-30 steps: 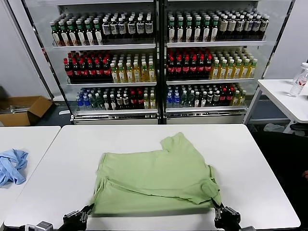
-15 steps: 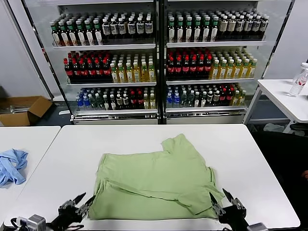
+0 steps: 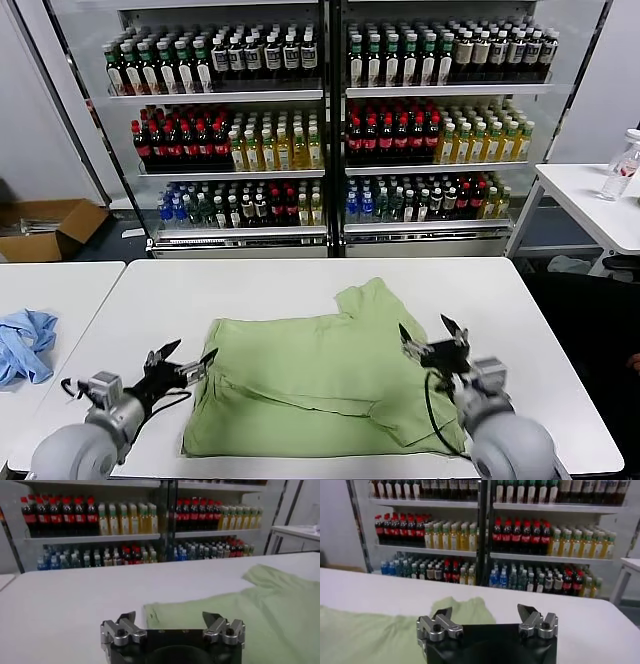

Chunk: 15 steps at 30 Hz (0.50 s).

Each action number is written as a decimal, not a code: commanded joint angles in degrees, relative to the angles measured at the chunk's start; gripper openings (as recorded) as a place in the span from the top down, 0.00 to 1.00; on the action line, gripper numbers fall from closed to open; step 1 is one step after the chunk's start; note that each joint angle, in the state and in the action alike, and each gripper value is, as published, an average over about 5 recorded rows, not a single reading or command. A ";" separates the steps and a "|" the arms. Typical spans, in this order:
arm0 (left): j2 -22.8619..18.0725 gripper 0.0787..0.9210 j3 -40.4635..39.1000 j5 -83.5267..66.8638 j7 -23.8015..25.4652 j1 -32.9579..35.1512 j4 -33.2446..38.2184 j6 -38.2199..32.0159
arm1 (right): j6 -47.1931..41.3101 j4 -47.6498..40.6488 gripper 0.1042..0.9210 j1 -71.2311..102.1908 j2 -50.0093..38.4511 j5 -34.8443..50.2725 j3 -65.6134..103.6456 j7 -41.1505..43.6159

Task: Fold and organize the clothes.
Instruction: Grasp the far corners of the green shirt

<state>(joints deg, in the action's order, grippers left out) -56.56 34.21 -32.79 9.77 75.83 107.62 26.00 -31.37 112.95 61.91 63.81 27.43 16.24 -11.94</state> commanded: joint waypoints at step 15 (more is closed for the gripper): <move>-0.31 0.12 -12.03 2.15 1.51 -20.41 -21.82 -1.31 | 2.79 -43.74 0.12 -29.81 14.64 -7.37 -10.05 1.79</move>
<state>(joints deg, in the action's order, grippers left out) -57.07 25.39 -31.58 11.15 60.35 91.42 25.13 -29.58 82.82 40.23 73.90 23.06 8.62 -10.48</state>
